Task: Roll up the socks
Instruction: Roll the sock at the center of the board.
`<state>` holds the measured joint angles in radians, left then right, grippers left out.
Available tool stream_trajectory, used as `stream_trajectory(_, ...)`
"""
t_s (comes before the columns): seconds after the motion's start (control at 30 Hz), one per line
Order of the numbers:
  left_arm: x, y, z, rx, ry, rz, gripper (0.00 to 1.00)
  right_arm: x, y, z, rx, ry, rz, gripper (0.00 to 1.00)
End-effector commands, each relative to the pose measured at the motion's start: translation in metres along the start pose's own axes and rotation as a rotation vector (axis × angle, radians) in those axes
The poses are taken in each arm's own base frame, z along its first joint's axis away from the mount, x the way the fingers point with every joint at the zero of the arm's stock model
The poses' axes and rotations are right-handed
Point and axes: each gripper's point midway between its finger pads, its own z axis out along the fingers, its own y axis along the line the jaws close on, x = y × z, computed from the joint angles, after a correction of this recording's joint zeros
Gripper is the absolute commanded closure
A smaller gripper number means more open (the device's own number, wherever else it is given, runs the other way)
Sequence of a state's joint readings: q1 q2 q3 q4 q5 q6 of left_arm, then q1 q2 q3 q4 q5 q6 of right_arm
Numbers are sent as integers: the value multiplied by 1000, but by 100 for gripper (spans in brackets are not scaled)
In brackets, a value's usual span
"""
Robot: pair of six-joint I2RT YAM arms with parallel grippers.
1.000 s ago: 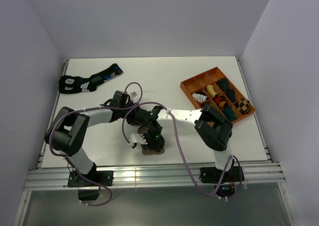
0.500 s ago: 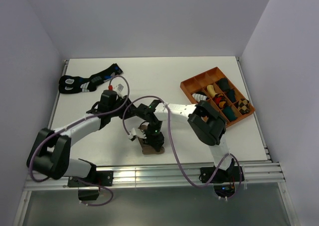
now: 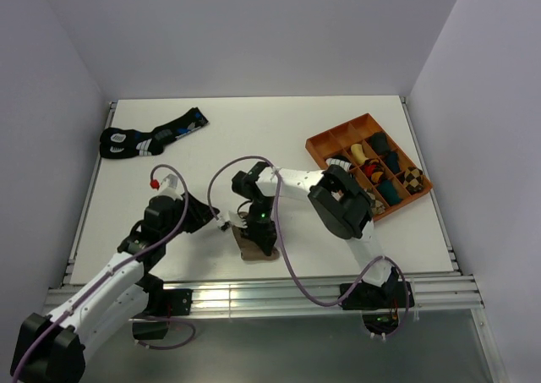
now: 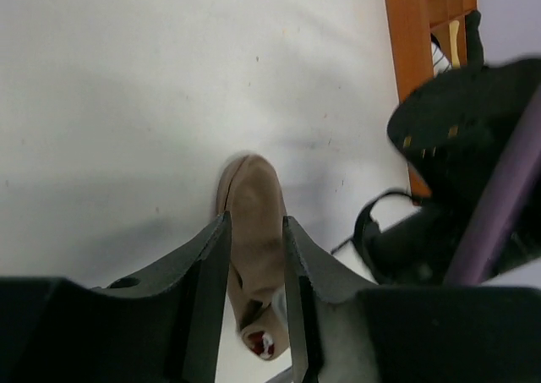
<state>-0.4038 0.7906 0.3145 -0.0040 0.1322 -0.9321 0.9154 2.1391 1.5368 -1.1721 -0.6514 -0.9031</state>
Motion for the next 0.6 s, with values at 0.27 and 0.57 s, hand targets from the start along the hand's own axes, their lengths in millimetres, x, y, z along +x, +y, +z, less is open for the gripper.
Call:
stream_trajectory(0.27, 14, -5, -12, 79, -36, -17, 64, 7, -34, -1, 50, 6, 35, 76)
stream_trajectory(0.57, 62, -29, -10, 170, 51, 150, 66, 6, -37, -1, 15, 2, 74, 76)
